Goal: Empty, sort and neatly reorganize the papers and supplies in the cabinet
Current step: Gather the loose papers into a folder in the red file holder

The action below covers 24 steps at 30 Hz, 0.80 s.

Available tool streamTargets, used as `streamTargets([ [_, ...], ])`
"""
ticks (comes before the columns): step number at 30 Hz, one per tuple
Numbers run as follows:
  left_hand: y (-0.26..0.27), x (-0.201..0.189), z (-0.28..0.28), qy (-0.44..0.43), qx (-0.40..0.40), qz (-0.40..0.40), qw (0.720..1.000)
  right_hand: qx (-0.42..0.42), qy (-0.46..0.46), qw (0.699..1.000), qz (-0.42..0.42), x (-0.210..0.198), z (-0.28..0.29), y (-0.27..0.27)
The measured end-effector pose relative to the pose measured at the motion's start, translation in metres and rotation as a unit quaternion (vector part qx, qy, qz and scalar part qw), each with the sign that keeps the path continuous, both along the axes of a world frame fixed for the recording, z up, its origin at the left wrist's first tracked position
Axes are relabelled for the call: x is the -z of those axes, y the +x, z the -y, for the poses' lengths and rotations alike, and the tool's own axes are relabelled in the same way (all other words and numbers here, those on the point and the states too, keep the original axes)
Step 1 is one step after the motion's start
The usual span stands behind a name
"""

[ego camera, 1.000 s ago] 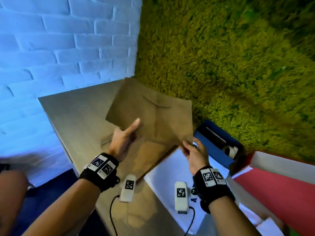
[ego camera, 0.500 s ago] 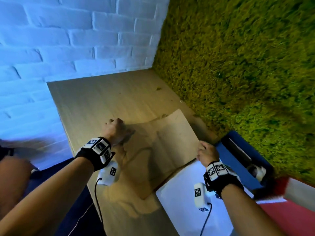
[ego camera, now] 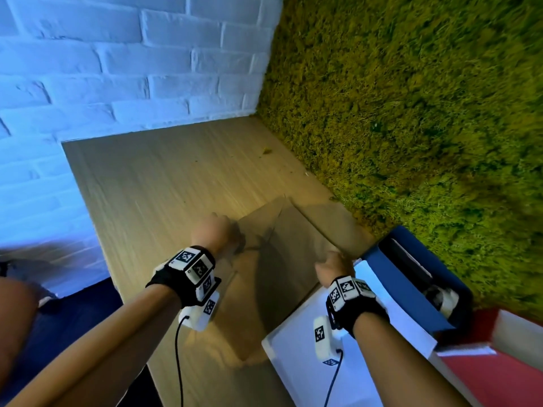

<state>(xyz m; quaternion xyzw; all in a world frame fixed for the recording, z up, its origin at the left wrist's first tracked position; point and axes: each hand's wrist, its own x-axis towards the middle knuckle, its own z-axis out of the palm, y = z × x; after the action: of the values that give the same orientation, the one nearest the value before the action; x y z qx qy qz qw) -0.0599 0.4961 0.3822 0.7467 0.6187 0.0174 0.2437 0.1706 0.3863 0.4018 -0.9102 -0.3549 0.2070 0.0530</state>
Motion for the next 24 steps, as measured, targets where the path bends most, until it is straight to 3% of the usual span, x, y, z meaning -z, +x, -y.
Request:
streamTargets([
  [6,0.021,-0.019,0.015,0.033,0.006,0.012,0.999,0.036,0.073,0.996,-0.027,-0.013,0.01,-0.005],
  [13,0.092,-0.046,0.058,0.072,0.113,0.184,0.974,0.047,0.205,0.977,-0.027,-0.039,0.065,0.01],
  [19,0.156,-0.061,0.136,-0.003,0.188,0.214,0.959,0.067,0.264,0.959,-0.08,-0.052,0.161,0.035],
  [24,0.209,-0.061,0.232,-0.044,0.27,0.217,0.937,0.14,0.301,0.939,-0.086,-0.048,0.272,0.066],
])
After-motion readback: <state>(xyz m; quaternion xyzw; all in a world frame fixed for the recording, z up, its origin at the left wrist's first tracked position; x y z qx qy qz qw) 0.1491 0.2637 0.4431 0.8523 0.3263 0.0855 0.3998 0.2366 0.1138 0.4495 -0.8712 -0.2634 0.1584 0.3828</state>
